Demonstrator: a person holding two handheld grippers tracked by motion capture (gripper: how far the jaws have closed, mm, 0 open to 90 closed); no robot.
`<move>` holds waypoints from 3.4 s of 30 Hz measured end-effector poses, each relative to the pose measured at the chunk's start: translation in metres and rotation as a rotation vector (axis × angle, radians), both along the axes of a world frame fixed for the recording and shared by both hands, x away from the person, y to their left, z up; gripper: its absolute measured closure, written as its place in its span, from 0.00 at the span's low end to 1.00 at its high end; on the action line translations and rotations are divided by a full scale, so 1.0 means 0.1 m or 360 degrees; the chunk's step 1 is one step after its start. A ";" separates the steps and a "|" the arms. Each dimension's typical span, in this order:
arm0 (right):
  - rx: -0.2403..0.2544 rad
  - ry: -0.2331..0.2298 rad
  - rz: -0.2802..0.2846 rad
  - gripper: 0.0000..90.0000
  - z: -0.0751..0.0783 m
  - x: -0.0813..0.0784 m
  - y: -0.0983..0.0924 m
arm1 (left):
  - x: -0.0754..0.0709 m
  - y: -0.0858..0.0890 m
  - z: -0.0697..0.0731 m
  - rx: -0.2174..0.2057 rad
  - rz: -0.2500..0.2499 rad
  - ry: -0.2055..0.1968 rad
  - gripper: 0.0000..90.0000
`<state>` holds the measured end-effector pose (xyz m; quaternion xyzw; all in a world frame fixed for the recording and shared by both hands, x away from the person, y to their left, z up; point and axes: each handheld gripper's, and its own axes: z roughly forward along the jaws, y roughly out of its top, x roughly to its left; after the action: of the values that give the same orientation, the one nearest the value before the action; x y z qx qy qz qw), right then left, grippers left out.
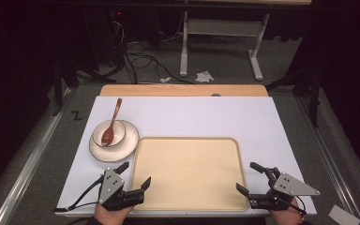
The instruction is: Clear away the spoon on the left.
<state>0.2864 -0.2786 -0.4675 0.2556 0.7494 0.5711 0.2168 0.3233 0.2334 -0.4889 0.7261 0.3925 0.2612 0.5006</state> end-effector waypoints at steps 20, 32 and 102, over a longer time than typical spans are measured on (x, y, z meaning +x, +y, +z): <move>-0.0015 0.0000 0.0010 0.18 -0.01 0.02 0.02 | -0.68 -0.50 0.15 -0.0053 0.0071 -0.0022 0.15; -0.0016 -0.0003 0.0006 0.18 -0.01 0.02 0.02 | -0.69 -0.48 0.16 -0.0045 0.0073 -0.0021 0.17; 0.0001 0.0004 -0.0003 0.18 0.00 0.02 -0.01 | 0.78 0.31 0.70 0.0033 0.0616 0.0135 0.86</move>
<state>0.2884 -0.2799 -0.4676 0.2572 0.7492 0.5708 0.2163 0.4008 0.2648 -0.4185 0.6525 0.5427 0.3260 0.4164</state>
